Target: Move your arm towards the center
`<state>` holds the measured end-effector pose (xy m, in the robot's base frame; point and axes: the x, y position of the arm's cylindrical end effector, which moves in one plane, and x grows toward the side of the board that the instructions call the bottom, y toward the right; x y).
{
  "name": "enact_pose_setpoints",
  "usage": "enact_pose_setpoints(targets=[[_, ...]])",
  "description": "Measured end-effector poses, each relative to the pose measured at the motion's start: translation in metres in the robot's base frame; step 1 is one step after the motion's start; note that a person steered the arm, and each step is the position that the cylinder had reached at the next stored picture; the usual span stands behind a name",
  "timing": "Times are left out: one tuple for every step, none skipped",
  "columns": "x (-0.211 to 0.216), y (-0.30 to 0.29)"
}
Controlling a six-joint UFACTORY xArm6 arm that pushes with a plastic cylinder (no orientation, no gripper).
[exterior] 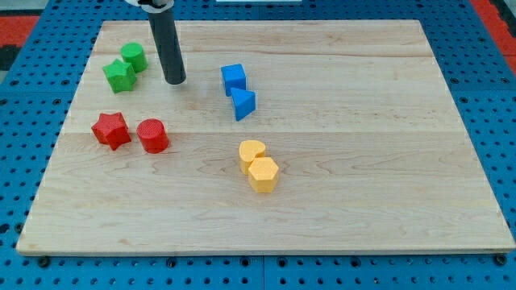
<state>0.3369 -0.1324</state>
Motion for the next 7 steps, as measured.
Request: enact_pose_setpoints(targets=[[0.003, 0.0], [0.002, -0.006], [0.002, -0.005], [-0.006, -0.007], [-0.006, -0.007], [-0.007, -0.007], [-0.013, -0.007]])
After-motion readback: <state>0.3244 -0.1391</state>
